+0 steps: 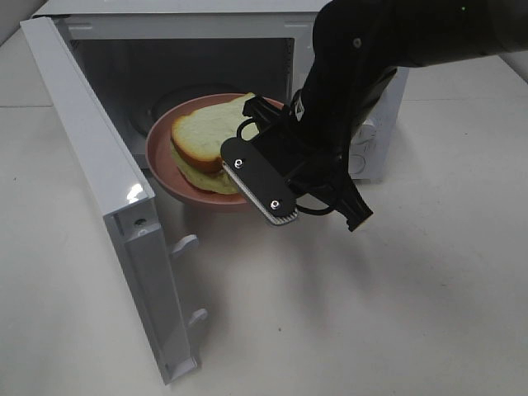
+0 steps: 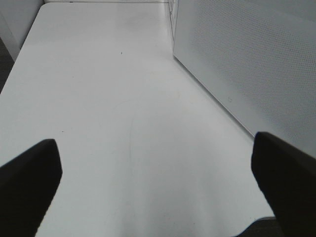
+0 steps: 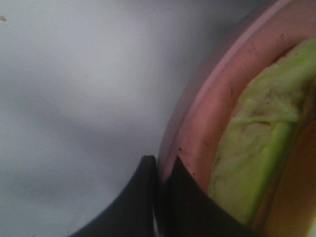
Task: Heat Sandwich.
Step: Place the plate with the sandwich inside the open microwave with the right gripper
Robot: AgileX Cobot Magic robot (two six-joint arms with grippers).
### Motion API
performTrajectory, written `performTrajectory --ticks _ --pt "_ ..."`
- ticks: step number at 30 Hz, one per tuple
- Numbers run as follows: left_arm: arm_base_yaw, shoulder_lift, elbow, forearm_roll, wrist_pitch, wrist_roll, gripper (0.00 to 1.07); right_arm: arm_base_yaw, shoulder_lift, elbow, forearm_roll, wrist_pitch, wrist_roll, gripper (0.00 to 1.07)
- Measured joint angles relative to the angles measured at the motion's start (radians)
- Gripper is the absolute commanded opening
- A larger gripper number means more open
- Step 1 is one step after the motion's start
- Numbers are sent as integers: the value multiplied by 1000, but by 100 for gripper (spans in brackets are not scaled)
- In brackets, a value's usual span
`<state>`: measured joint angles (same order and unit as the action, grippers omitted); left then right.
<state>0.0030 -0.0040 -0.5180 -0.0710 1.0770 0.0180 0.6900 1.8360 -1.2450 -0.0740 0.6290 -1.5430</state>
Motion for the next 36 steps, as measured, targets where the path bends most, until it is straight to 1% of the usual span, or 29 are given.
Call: performTrajectory --ticks 1,3,6,12,15,17,20,22,23,26,29,31,33,35,36 --pt "0 0 0 0 0 0 100 0 14 -27 0 15 5 0" --pt "0 0 0 0 0 0 100 0 22 -43 0 25 9 0" --pt "0 0 0 0 0 0 100 0 56 -98 0 54 25 0" --pt "0 0 0 0 0 0 100 0 92 -156 -2 73 33 0" --pt "0 0 0 0 0 0 100 0 129 -210 -4 114 39 0" --pt "0 0 0 0 0 0 100 0 139 -222 -4 122 45 0" --pt "0 0 0 0 0 0 100 0 174 -274 -6 141 73 0" --pt "0 0 0 0 0 0 100 0 182 -285 -6 144 78 0" --pt "0 0 0 0 0 0 100 0 199 -314 -6 156 85 0" --pt "0 0 0 0 0 0 100 0 218 -340 -6 168 87 0" --pt "0 0 0 0 0 0 100 0 253 -395 -12 192 122 0" --pt "0 0 0 0 0 0 100 0 262 -408 -14 193 131 0" --pt "0 0 0 0 0 0 100 0 289 -450 -19 204 153 0" --pt "0 0 0 0 0 0 100 0 297 -464 -20 213 161 0" --pt "0 0 0 0 0 0 100 0 316 -499 -23 231 176 0"
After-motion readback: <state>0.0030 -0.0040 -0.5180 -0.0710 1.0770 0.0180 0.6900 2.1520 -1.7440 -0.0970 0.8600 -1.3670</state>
